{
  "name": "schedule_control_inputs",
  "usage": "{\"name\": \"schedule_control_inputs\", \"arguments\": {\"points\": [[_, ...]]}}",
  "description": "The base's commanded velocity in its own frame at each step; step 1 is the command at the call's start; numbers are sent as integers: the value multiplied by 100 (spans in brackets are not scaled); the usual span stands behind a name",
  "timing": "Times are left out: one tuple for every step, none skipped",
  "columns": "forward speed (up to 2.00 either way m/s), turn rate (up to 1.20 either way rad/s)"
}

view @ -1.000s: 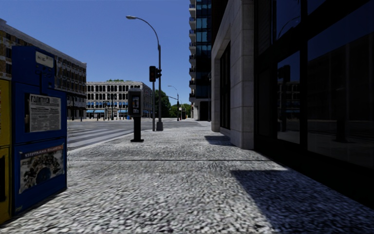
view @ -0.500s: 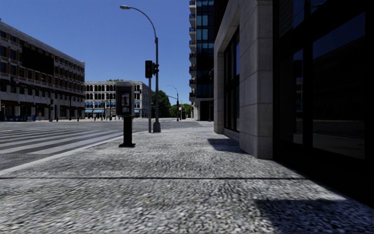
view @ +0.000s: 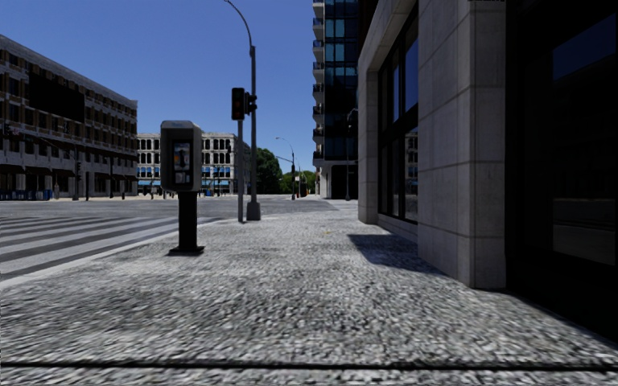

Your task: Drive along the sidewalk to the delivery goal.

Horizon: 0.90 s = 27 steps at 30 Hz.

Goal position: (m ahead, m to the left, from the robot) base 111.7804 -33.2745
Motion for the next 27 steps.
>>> {"name": "schedule_control_inputs", "arguments": {"points": [[200, 0], [200, 0], [200, 0], [200, 0], [200, 0], [200, 0], [200, 0], [200, 0], [200, 0], [200, 0], [200, 0], [200, 0], [200, 0], [200, 0], [200, 0], [200, 0], [200, 0], [200, 0], [200, 0], [200, 0], [200, 0], [200, 0], [200, 0], [200, 0], [200, 0], [200, 0], [200, 0]]}}
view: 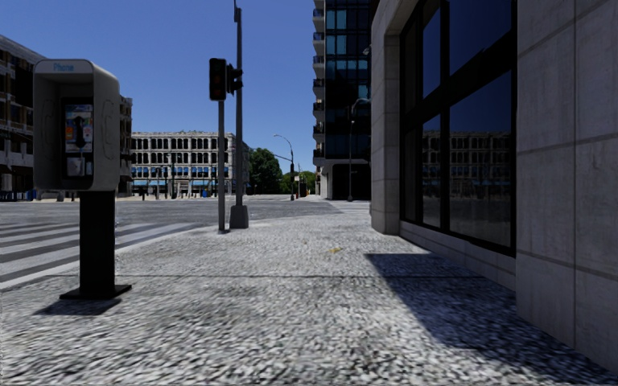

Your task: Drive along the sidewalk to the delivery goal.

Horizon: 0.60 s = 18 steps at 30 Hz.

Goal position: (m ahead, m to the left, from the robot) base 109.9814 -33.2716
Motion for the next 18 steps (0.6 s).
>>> {"name": "schedule_control_inputs", "arguments": {"points": [[200, 0], [200, 0], [200, 0], [200, 0], [200, 0], [200, 0], [200, 0], [200, 0], [200, 0], [200, 0], [200, 0], [200, 0], [200, 0], [200, 0], [200, 0], [200, 0], [200, 0], [200, 0]]}}
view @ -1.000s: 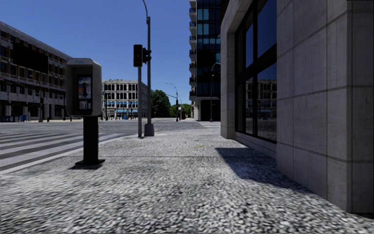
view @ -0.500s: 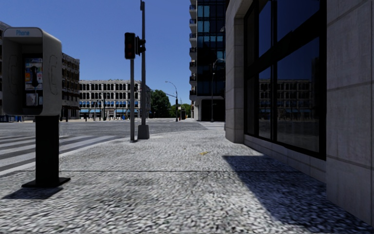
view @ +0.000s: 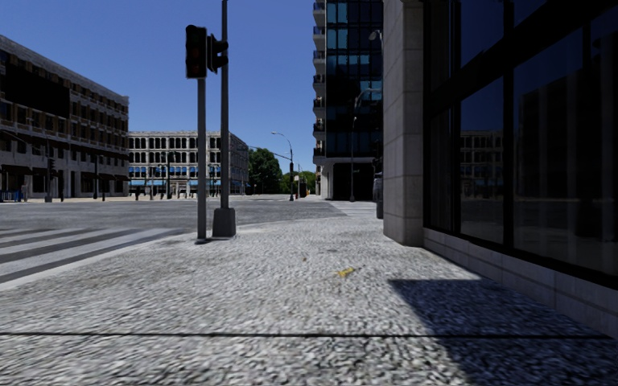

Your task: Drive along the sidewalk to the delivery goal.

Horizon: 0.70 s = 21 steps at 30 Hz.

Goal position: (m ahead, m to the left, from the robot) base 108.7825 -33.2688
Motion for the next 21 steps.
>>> {"name": "schedule_control_inputs", "arguments": {"points": [[200, 0], [200, 0], [200, 0], [200, 0], [200, 0], [200, 0], [200, 0], [200, 0], [200, 0], [200, 0], [200, 0], [200, 0], [200, 0], [200, 0], [200, 0], [200, 0], [200, 0], [200, 0], [200, 0], [200, 0], [200, 0]]}}
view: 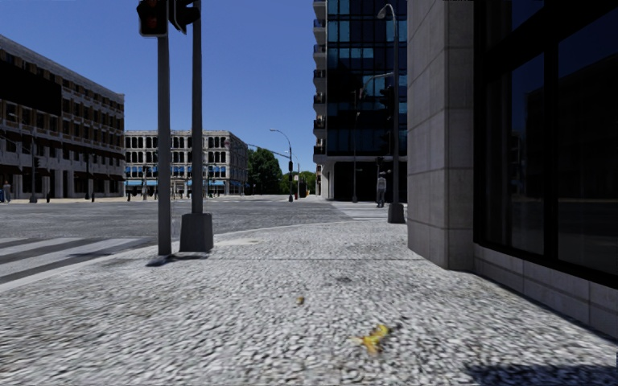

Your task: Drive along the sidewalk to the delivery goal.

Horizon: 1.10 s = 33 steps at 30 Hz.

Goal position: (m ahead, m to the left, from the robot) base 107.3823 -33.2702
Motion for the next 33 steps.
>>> {"name": "schedule_control_inputs", "arguments": {"points": [[200, 0], [200, 0], [200, 0], [200, 0], [200, 0], [200, 0], [200, 0], [200, 0], [200, 0], [200, 0], [200, 0], [200, 0], [200, 0], [200, 0], [200, 0], [200, 0], [200, 0], [200, 0], [200, 0], [200, 0], [200, 0], [200, 0], [200, 0], [200, -6], [200, -8], [200, -8], [200, -9], [200, -9], [200, -12], [200, -12], [200, -19], [200, -21], [200, -22]]}}
